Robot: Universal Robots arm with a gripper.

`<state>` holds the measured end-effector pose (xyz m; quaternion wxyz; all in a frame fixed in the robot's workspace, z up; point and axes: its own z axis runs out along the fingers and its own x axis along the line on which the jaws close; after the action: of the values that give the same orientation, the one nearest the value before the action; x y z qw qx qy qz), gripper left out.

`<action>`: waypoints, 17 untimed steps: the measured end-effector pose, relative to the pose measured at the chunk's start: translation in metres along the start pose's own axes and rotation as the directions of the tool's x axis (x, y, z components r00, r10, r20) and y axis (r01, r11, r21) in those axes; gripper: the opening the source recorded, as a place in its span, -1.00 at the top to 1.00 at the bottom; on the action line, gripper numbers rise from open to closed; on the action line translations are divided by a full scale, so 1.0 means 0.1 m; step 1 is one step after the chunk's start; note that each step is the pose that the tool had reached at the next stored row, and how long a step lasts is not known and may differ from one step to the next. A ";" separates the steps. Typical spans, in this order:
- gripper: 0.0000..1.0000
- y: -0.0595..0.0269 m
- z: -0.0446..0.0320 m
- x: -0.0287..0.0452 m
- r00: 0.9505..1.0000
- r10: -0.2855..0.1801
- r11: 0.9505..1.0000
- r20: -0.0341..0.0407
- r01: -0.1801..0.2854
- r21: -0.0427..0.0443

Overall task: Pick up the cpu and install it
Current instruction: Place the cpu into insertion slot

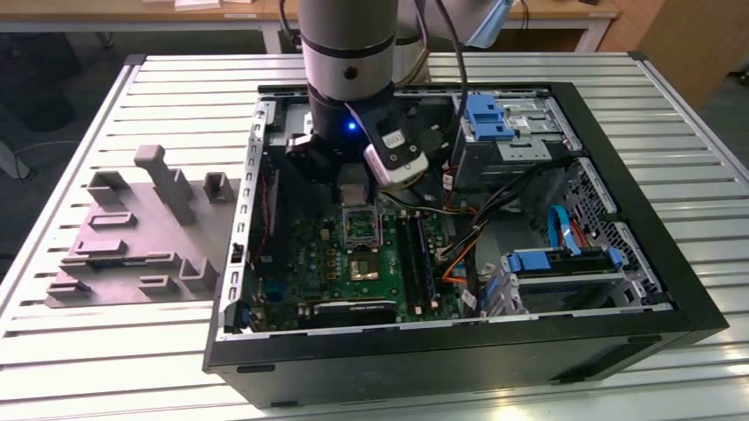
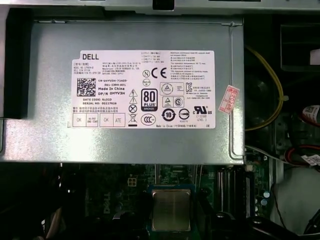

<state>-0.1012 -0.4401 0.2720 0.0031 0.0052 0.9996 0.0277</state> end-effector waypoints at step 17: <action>0.06 -0.160 0.229 -0.001 1.000 0.000 1.000 0.000 0.000 0.000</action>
<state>-0.1011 -0.4548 0.2482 0.0031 0.0052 0.9996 0.0277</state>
